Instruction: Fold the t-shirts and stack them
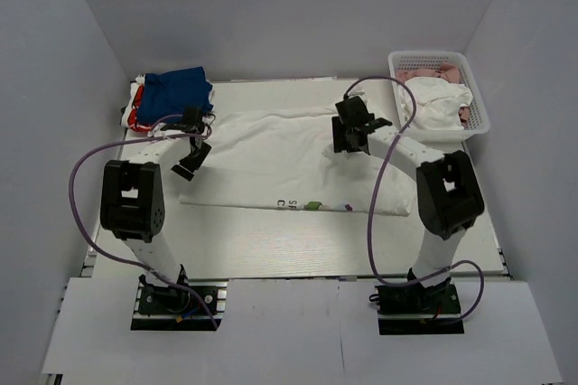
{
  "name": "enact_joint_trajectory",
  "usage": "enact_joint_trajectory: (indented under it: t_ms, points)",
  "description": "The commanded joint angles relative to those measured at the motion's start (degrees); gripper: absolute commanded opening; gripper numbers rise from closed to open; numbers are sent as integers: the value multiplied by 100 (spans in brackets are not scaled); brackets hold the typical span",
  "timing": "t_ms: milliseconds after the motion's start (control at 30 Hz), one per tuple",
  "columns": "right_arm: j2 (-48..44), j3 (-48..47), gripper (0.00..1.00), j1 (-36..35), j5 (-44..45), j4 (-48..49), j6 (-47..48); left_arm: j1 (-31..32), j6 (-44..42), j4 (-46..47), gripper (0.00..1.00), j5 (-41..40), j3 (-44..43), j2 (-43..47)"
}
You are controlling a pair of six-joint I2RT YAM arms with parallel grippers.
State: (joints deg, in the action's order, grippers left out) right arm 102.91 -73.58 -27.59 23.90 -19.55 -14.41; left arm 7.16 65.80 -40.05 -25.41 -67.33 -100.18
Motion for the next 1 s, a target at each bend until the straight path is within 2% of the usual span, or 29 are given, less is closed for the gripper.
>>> enact_joint_trajectory:
  t_ms: [0, 100, 167, 200, 233, 300, 333, 400, 433, 500, 767, 833, 967]
  points:
    - [492, -936, 90, 149, 27, -250, 79, -83, 12, -134, 87, -140, -552, 16]
    - [564, -922, 90, 149, 62, -321, -218, -83, -59, -134, 96, -140, -501, 278]
    - [126, -343, 90, 149, -60, -32, -342, -83, -111, -12, 99, -140, -220, 533]
    - [-207, -158, 90, 132, -400, 82, -430, -83, -181, 58, 99, -140, -106, 674]
    - [-367, 505, 90, 132, -586, 535, -448, -83, -251, 155, 99, -140, 165, 954]
    - [-955, 1157, 90, 123, -1199, 872, -439, -83, -487, 541, 99, 35, 439, 1175]
    - [-1062, 1510, 90, 114, -1604, 1405, -448, -13, -576, 699, 99, 219, 675, 1255]
    - [-1230, 1819, 90, 123, -2186, 1786, -474, -13, -734, 1025, 99, 352, 835, 1369]
    - [-1221, 1847, 90, 105, -2519, 1832, -492, -13, -735, 1095, 99, 509, 888, 1370]
    - [-1038, 1786, 90, 97, -2609, 1867, -571, -13, -901, 1096, 99, 703, 810, 1143]
    - [-35, 1145, 90, 123, -2636, 2236, -606, -13, -1017, 1228, 99, 889, 809, 413]
    - [290, 864, 90, 140, -2522, 2367, -642, -74, -1017, 1289, 99, 1064, 897, 298]
    - [773, 302, 90, 219, -2048, 2412, -537, -74, -1017, 1158, 99, 836, 959, 174]
